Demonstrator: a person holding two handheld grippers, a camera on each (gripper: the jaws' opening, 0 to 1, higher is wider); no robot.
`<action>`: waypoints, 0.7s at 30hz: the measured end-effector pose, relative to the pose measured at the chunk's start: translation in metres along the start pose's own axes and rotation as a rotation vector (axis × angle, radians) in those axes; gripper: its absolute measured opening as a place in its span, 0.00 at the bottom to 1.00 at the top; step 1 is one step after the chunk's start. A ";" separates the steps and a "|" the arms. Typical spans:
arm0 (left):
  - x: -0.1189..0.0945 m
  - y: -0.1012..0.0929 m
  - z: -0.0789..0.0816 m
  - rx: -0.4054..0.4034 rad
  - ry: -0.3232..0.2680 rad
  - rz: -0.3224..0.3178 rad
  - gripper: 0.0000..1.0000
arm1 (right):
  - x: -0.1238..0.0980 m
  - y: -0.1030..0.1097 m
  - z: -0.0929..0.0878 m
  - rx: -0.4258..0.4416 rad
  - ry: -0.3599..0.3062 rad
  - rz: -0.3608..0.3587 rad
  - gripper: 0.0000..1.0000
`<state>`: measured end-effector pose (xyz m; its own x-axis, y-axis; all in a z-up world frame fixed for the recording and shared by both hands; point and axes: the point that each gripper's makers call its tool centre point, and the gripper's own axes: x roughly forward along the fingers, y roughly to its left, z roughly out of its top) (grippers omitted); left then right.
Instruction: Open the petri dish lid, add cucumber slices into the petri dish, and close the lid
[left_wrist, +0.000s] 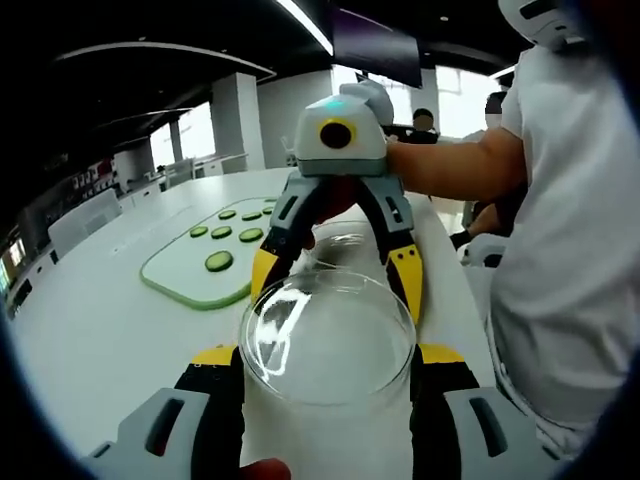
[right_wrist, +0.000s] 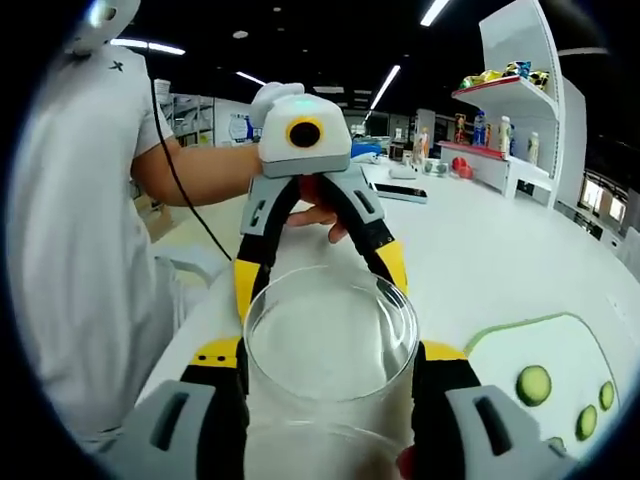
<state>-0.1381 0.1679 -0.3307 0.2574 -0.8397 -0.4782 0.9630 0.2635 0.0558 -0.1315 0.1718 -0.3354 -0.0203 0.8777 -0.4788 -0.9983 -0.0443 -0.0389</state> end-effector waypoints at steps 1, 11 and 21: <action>0.000 0.000 0.000 -0.004 0.000 -0.002 0.66 | 0.001 0.000 -0.001 0.003 0.007 0.002 0.65; -0.002 0.001 -0.005 -0.036 0.000 -0.011 0.66 | 0.002 0.001 -0.001 0.016 0.004 0.012 0.65; -0.001 0.001 -0.006 -0.053 -0.001 -0.017 0.66 | 0.003 0.001 -0.003 -0.005 0.029 0.006 0.66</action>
<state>-0.1381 0.1718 -0.3354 0.2414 -0.8448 -0.4776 0.9617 0.2742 0.0010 -0.1323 0.1732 -0.3394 -0.0250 0.8630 -0.5046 -0.9978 -0.0524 -0.0402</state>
